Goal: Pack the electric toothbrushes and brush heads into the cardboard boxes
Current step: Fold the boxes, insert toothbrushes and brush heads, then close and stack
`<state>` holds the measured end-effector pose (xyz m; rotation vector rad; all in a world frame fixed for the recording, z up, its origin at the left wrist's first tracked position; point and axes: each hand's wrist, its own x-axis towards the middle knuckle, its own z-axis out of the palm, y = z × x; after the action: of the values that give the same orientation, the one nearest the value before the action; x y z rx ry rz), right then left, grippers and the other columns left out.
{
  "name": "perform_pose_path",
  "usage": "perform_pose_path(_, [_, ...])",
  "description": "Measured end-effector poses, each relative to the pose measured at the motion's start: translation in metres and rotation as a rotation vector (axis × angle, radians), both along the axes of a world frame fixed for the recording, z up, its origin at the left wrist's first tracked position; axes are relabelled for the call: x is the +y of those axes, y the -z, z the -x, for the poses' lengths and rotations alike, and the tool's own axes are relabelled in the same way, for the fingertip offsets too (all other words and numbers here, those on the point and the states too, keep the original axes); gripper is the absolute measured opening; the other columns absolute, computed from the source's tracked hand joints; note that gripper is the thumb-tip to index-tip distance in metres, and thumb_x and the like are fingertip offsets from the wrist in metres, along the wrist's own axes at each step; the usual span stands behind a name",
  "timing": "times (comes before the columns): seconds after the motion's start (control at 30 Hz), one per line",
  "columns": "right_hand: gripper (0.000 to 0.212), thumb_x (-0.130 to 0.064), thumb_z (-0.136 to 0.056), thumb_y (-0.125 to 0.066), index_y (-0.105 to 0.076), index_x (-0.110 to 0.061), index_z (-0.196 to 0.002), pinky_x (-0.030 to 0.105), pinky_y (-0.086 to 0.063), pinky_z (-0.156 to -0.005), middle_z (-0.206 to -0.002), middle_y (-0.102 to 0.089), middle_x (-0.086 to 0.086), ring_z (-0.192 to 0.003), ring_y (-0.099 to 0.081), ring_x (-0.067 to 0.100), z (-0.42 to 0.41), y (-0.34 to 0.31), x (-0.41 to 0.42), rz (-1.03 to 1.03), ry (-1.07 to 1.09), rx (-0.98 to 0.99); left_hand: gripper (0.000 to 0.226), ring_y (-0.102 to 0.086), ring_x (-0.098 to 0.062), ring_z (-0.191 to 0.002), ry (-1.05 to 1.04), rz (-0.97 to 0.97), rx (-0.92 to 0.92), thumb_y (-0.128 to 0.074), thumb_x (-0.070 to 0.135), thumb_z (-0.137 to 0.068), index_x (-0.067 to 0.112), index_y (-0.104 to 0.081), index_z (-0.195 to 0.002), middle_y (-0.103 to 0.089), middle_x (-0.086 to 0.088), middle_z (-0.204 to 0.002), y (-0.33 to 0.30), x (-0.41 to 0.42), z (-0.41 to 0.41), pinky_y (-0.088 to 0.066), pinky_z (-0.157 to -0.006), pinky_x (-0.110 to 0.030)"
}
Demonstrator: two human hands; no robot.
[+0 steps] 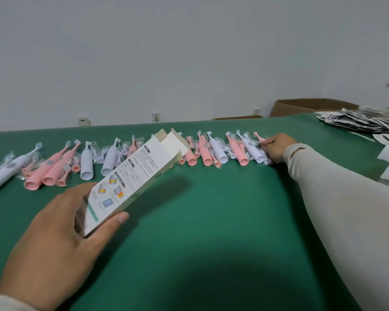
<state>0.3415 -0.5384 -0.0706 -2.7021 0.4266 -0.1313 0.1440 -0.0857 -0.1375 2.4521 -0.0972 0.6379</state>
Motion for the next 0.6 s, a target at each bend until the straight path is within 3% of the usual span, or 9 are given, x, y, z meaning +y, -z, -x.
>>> perform_pose_path(0.07, [0.04, -0.027, -0.106, -0.041, -0.057, -0.017, -0.141, 0.03, -0.048, -0.092, -0.139, -0.058, 0.012, -0.117, -0.06, 0.034, 0.005, -0.003, 0.0, 0.108, 0.047, 0.039, 0.059, -0.054, 0.003, -0.081, 0.0, 0.014, -0.021, -0.053, 0.087, -0.07, 0.06, -0.043, -0.122, -0.056, 0.03, -0.106, -0.005, -0.005, 0.002, -0.055, -0.06, -0.038])
perform_pose_path(0.17, [0.033, -0.031, -0.103, -0.047, -0.065, -0.004, -0.11, 0.027, -0.043, -0.058, -0.086, -0.062, 0.015, -0.07, -0.058, 0.028, 0.014, -0.005, -0.002, 0.187, 0.109, 0.046, 0.053, -0.052, 0.004, -0.083, 0.004, 0.02, -0.063, -0.05, 0.088, -0.07, 0.065, -0.04, -0.116, -0.055, 0.03, -0.104, -0.011, -0.014, 0.007, -0.052, -0.061, -0.037])
perform_pose_path(0.23, [0.037, -0.04, -0.104, -0.039, -0.061, -0.01, -0.104, 0.028, -0.036, -0.05, -0.071, -0.055, 0.013, -0.059, -0.05, 0.025, 0.026, -0.008, 0.0, 0.246, 0.146, 0.105, 0.055, -0.051, -0.002, -0.082, 0.001, 0.023, -0.059, -0.049, 0.087, -0.07, 0.06, -0.044, -0.117, -0.056, 0.025, -0.1, -0.015, -0.018, 0.01, -0.051, -0.064, -0.039])
perform_pose_path(0.3, [0.051, -0.05, -0.104, -0.035, -0.064, -0.009, -0.097, 0.028, -0.042, -0.058, -0.081, -0.063, 0.015, -0.065, -0.055, 0.025, 0.04, -0.009, 0.004, 0.286, 0.122, 0.121, 0.058, -0.051, -0.008, -0.081, 0.001, 0.016, -0.045, -0.054, 0.083, -0.074, 0.048, -0.047, -0.12, -0.057, 0.019, -0.098, -0.017, -0.021, 0.015, -0.049, -0.064, -0.039])
perform_pose_path(0.37, [0.037, -0.039, -0.102, -0.045, -0.062, -0.012, -0.12, 0.033, -0.051, -0.081, -0.116, -0.067, 0.014, -0.092, -0.064, 0.029, 0.05, -0.01, 0.008, 0.353, 0.065, 0.128, 0.059, -0.054, -0.012, -0.084, 0.013, 0.039, -0.028, -0.061, 0.076, -0.075, 0.044, -0.047, -0.123, -0.06, 0.013, -0.101, -0.019, -0.022, 0.021, -0.052, -0.069, -0.042])
perform_pose_path(0.43, [0.051, -0.023, -0.095, -0.051, -0.045, -0.026, -0.146, 0.037, -0.051, -0.092, -0.132, -0.061, 0.009, -0.111, -0.062, 0.031, 0.055, -0.01, 0.014, 0.406, 0.037, 0.174, 0.06, -0.055, -0.009, -0.085, 0.02, 0.055, -0.024, -0.062, 0.075, -0.074, 0.045, -0.048, -0.123, -0.06, 0.016, -0.101, -0.021, -0.022, 0.025, -0.052, -0.071, -0.041])
perform_pose_path(0.5, [0.061, -0.02, -0.092, -0.05, -0.038, -0.033, -0.151, 0.036, -0.047, -0.086, -0.135, -0.059, 0.006, -0.116, -0.06, 0.03, 0.061, -0.011, 0.021, 0.437, 0.067, 0.207, 0.059, -0.051, -0.002, -0.082, 0.019, 0.03, -0.031, -0.06, 0.074, -0.073, 0.045, -0.048, -0.123, -0.057, 0.02, -0.097, -0.023, -0.021, 0.025, -0.047, -0.065, -0.035])
perform_pose_path(0.6, [0.044, -0.024, -0.091, -0.055, -0.057, -0.024, -0.135, 0.032, -0.042, -0.078, -0.125, -0.065, 0.005, -0.11, -0.063, 0.027, 0.076, -0.009, 0.031, 0.461, 0.155, 0.177, 0.059, -0.052, -0.008, -0.083, 0.027, -0.014, -0.006, -0.058, 0.073, -0.074, 0.041, -0.049, -0.123, -0.056, 0.017, -0.096, -0.024, -0.023, 0.025, -0.044, -0.066, -0.034])
